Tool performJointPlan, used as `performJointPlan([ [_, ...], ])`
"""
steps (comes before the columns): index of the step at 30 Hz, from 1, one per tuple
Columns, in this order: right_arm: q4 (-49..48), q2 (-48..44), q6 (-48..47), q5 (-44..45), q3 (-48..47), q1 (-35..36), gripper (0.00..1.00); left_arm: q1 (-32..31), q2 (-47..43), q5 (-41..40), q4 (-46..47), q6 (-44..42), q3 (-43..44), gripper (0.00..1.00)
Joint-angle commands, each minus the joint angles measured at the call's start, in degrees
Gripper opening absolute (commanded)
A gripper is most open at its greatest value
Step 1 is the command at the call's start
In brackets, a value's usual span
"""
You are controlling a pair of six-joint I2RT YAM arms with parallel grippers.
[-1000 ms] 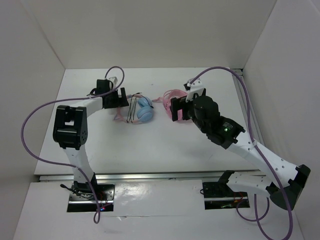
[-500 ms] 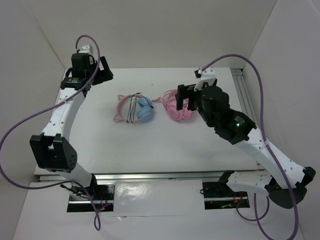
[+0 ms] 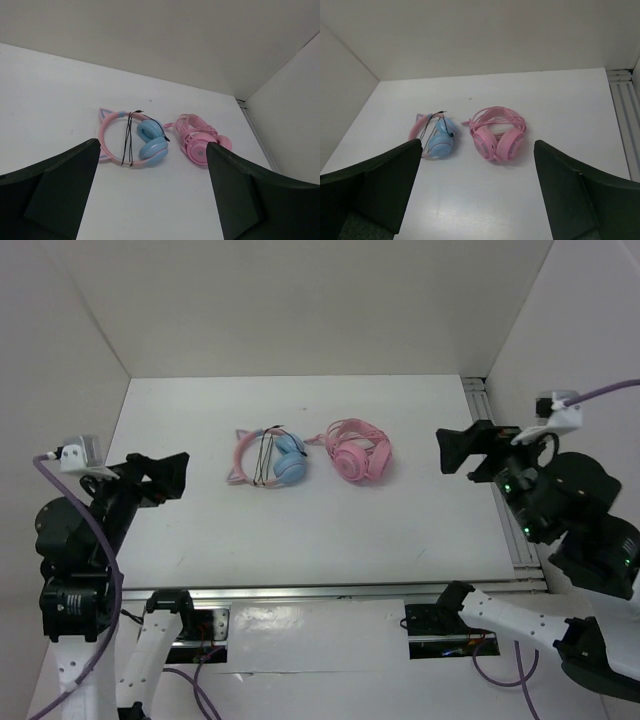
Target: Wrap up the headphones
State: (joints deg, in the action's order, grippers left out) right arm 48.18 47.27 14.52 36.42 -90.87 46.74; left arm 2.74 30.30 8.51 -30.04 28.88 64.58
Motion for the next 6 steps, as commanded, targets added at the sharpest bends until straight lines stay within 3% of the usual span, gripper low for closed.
performJointPlan([
  [1,4.2,-1.2,0.2,0.8,-2.5,0.5,1.00,-0.6,-0.6,-1.4,-5.6,-0.9,-0.9,1.00],
  [6,4.2,-1.8,0.2,1.4,-1.9,1.1,1.00,-0.6,-3.2,-1.4,-7.8,-2.1,1.8,1.00],
])
